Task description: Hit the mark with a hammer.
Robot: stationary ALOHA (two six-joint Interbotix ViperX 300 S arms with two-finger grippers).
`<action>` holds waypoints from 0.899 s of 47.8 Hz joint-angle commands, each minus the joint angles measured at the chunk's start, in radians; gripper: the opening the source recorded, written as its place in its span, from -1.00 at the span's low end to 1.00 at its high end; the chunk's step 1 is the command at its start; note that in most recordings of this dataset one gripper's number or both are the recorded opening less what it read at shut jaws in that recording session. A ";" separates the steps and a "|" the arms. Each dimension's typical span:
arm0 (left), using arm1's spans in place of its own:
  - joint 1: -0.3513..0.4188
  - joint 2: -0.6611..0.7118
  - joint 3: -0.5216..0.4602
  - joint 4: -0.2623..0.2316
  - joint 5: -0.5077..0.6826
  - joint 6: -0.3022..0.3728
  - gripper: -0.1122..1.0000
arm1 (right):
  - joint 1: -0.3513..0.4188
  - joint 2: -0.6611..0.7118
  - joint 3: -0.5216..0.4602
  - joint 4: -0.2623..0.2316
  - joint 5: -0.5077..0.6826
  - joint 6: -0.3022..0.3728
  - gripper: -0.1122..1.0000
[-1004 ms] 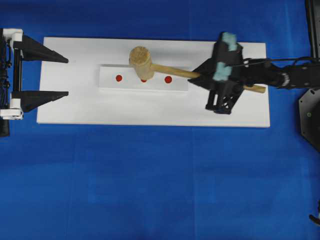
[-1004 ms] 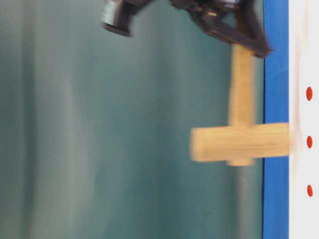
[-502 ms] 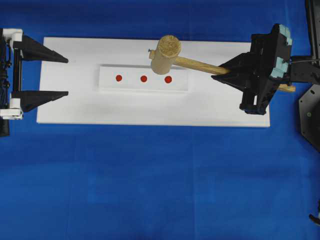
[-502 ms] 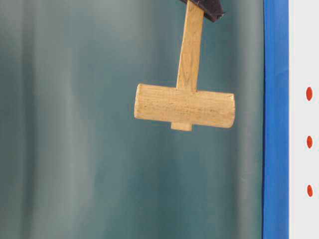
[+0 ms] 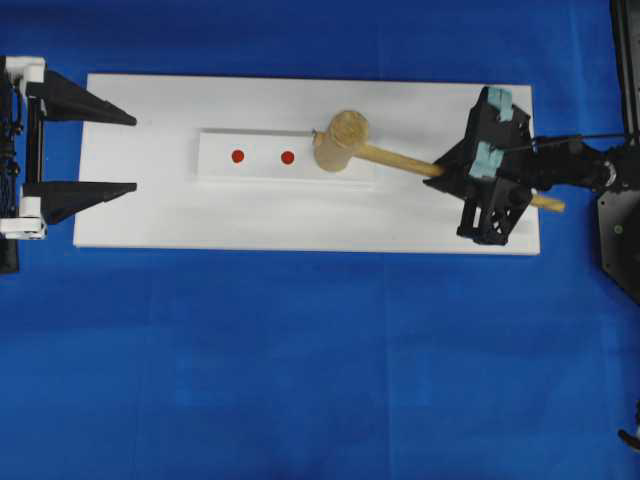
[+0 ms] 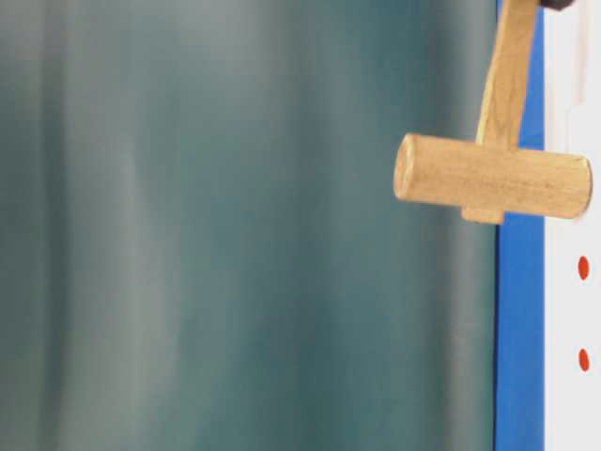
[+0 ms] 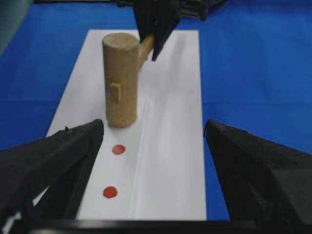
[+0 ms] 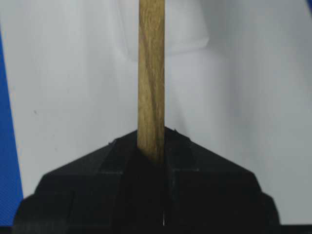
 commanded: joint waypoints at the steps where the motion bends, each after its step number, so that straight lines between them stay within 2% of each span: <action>1: 0.003 0.003 -0.008 -0.002 -0.002 -0.002 0.69 | 0.005 -0.015 -0.025 0.002 -0.002 -0.003 -0.79; 12: 0.003 0.002 -0.009 -0.002 -0.003 -0.002 0.69 | 0.005 -0.184 -0.025 -0.011 -0.057 -0.014 -0.79; 20: 0.003 0.002 -0.009 -0.002 -0.003 -0.002 0.69 | 0.006 -0.262 -0.020 -0.032 -0.023 -0.018 -0.79; 31: 0.003 0.002 -0.009 0.000 -0.005 -0.002 0.69 | 0.009 -0.230 -0.048 -0.034 0.006 -0.021 -0.79; 43: 0.003 0.009 -0.011 -0.002 -0.009 -0.003 0.69 | 0.046 -0.107 -0.175 -0.048 0.006 -0.023 -0.79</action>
